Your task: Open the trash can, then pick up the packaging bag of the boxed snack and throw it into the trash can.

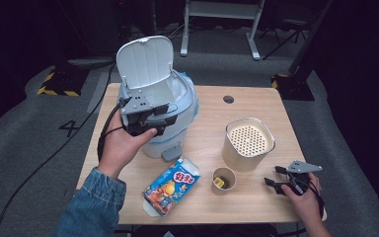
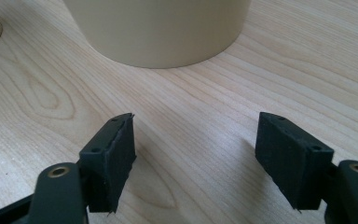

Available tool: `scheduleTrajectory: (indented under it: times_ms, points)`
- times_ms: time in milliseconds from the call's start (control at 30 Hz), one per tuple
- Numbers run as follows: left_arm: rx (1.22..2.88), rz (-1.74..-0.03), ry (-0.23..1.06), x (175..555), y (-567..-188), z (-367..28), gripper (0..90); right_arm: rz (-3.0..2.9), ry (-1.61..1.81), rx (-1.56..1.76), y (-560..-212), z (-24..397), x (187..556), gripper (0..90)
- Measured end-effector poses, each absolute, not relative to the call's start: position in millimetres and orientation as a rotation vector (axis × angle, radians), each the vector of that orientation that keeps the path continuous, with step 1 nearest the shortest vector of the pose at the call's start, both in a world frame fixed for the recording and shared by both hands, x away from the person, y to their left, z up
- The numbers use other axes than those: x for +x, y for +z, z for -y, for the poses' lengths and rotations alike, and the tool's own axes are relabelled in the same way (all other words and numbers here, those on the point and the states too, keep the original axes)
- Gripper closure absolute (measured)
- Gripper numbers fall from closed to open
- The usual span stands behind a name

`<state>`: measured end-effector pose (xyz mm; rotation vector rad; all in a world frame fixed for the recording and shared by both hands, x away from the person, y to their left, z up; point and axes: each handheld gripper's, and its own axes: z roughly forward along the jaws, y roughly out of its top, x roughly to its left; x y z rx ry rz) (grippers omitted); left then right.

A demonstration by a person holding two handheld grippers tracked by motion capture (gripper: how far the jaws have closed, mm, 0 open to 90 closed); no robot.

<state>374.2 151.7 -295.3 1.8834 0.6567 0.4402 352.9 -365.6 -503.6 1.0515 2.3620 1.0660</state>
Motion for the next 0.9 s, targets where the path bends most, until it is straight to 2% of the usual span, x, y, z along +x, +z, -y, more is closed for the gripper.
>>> scheduleTrajectory:
  times_ms: [500,800,900]
  points:
    - [1.941,-0.66,0.395,344,-321,-168,43.0,-2.361,1.066,1.052,-504,366,353,28.7]
    - [1.959,-0.721,0.348,339,-361,-172,41.0,-2.361,1.065,1.052,-504,366,353,28.7]
    - [1.952,-0.736,0.296,340,-378,-172,39.9,-2.361,1.064,1.05,-504,366,353,28.7]
